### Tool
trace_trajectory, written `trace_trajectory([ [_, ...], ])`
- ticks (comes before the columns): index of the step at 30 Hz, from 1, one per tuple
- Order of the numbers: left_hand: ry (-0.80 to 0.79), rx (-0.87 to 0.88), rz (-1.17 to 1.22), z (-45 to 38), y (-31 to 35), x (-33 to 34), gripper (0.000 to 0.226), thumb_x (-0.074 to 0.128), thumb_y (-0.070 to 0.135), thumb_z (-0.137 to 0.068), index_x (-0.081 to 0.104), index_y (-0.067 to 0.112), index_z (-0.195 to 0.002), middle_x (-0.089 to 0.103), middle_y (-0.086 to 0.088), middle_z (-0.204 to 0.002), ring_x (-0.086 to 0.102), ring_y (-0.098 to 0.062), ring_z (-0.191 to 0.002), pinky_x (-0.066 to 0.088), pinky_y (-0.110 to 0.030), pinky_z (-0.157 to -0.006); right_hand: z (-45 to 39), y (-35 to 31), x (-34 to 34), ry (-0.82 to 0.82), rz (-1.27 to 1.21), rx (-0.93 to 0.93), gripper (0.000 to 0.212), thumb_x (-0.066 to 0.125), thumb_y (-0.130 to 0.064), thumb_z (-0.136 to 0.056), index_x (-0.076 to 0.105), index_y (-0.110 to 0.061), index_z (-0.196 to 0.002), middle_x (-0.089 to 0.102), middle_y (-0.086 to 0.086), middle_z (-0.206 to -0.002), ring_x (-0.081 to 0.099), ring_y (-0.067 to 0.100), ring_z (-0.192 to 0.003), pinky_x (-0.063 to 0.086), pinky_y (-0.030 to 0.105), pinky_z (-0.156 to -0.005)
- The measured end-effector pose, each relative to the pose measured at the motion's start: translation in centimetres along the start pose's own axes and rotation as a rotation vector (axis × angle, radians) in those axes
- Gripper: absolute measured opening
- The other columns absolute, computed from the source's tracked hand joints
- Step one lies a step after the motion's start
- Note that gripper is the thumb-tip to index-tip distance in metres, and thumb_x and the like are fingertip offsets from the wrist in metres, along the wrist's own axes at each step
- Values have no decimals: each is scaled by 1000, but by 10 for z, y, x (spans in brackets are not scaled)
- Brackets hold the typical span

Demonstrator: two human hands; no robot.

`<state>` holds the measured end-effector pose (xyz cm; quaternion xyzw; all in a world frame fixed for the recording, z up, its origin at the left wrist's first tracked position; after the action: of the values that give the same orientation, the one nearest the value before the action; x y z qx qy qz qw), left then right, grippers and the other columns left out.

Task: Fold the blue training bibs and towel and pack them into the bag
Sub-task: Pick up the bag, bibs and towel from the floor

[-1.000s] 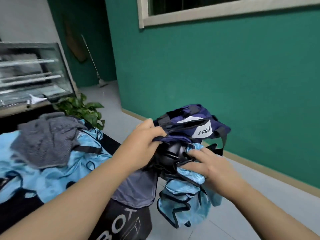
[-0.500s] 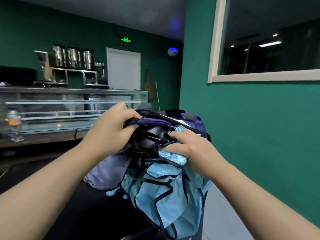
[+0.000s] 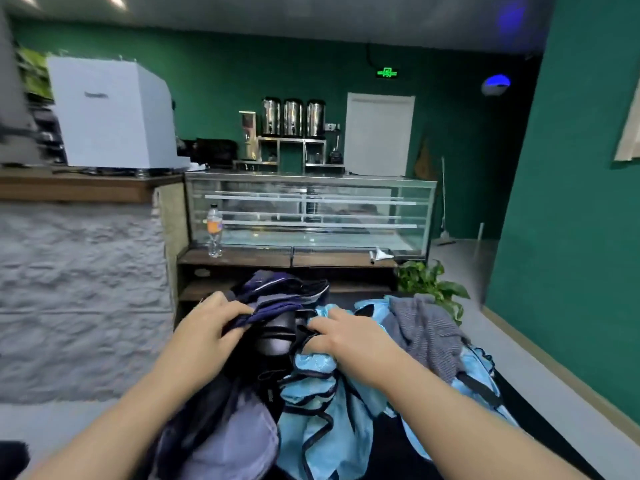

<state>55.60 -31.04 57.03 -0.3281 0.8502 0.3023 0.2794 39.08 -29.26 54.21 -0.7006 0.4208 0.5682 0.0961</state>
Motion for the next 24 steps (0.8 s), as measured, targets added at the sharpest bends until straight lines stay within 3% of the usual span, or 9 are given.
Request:
trace_trajectory([
  [3, -54, -175, -53, 19, -49, 25, 21, 74, 5, -78, 71, 20, -92, 46, 9, -72, 47, -12, -68, 30, -20, -61, 3, 1, 43, -105, -62, 33, 44, 51, -2, -53, 69, -31, -80, 55, -7, -79, 55, 21, -66, 6, 20, -45],
  [7, -26, -287, -106, 35, -86, 31, 28, 71, -9, -72, 70, 12, -90, 42, 6, -72, 45, -21, -73, 23, -27, -65, 31, 41, 67, -108, -191, 265, 55, 35, -1, -74, 65, -27, -112, 55, 1, -101, 52, 29, -95, 35, 34, -57],
  [11, -40, -281, -134, 38, -102, 43, 30, 76, -7, -65, 66, 14, -85, 34, 7, -77, 37, -19, -76, 24, -28, -70, 55, 73, 83, -165, -238, 439, 52, 51, -2, -86, 58, -40, -121, 51, -10, -109, 47, 19, -106, 43, 33, -69],
  [14, -109, -379, -117, 47, -119, 68, 28, 80, 11, -67, 63, 16, -88, 34, -2, -99, 42, -27, -97, 36, -34, -86, 58, 80, 88, -160, -231, 464, 52, 54, -3, -86, 58, -41, -121, 52, -11, -108, 48, 19, -105, 46, 36, -70],
  [17, -210, -463, -106, 61, -126, 97, 35, 74, 30, -78, 61, 15, -107, 28, -12, -130, 42, -36, -119, 35, -38, -102, 55, 93, 86, -149, -209, 508, 57, 51, 4, -82, 59, -36, -122, 52, -9, -108, 47, 22, -105, 46, 37, -67],
  [20, -313, -549, 3, 76, -129, 126, 60, 63, 51, -84, 46, 20, -132, 17, -11, -148, 35, -29, -135, 29, -30, -106, 48, 114, 74, -13, -145, 562, 58, 55, 11, -73, 66, -30, -113, 49, -10, -93, 51, 25, -92, 45, 38, -56],
  [22, -366, -584, 96, 86, -126, 150, 74, 57, 63, -79, 38, 21, -137, 14, -7, -152, 30, -23, -139, 28, -28, -106, 43, 129, 70, 91, -124, 600, 57, 61, 14, -67, 70, -27, -105, 37, -14, -83, 50, 26, -79, 43, 38, -47],
  [24, -431, -610, 154, 100, -125, 178, 88, 43, 81, -71, 37, 25, -139, 11, -4, -154, 25, -20, -141, 27, -29, -109, 33, 139, 69, 149, -99, 633, 52, 63, 11, -70, 70, -27, -104, 36, -13, -83, 49, 26, -78, 42, 37, -47],
])
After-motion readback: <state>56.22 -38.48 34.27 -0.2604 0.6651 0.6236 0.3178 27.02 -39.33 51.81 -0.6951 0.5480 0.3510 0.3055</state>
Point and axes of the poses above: each hand's wrist, its own z-axis away from the middle knuckle, its own x-axis out of the palm, y = z × x, the point moved 9 cm from there along -z, towards the middle knuckle
